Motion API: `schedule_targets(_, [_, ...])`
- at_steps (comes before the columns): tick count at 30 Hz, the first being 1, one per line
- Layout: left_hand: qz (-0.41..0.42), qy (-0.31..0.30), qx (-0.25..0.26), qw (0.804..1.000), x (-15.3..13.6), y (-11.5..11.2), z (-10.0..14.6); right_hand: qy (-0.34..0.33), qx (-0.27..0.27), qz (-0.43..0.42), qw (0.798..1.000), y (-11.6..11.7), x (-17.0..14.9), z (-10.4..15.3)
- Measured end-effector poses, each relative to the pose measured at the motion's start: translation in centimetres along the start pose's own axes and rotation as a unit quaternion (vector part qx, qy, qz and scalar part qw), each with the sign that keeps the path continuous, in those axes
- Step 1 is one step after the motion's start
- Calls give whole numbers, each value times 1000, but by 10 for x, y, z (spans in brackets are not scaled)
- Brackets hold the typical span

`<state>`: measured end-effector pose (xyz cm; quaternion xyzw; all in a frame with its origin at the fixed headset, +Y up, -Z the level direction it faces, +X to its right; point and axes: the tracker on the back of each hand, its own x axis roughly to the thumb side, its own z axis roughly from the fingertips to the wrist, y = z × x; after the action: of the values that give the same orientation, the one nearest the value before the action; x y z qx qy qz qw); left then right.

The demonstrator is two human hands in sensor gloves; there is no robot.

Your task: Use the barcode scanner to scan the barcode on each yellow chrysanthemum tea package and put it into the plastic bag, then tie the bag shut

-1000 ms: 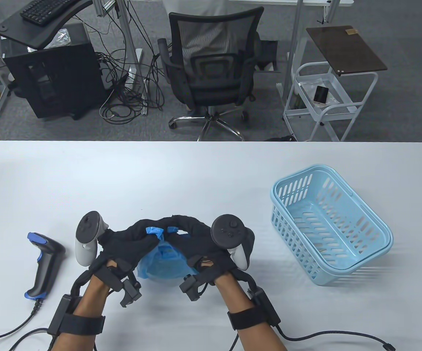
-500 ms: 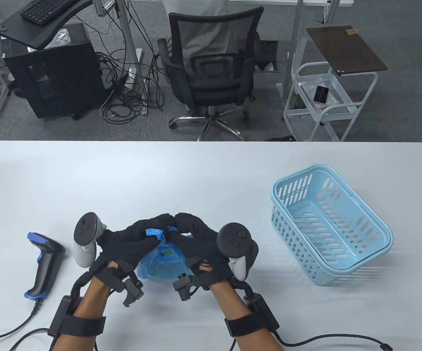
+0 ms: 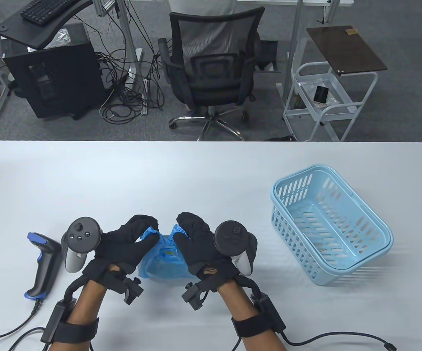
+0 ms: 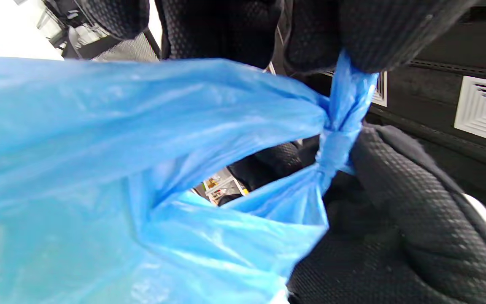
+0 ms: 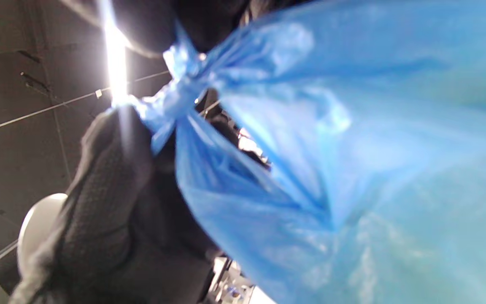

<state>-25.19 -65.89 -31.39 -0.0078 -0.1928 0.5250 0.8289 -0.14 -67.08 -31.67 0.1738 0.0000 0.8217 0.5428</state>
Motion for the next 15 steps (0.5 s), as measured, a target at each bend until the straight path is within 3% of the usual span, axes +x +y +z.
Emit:
schedule_targets(7, [37, 134, 84, 987, -22, 10, 6, 57, -132, 61, 988, -24, -7, 7])
schedule_targets(10, [2, 200, 83, 976, -36, 16, 16, 90, -150, 113, 978, -31, -19, 13])
schedule_targets(15, [-80, 259, 93, 958, -57, 27, 30, 133, -173, 174, 960, -36, -35, 22])
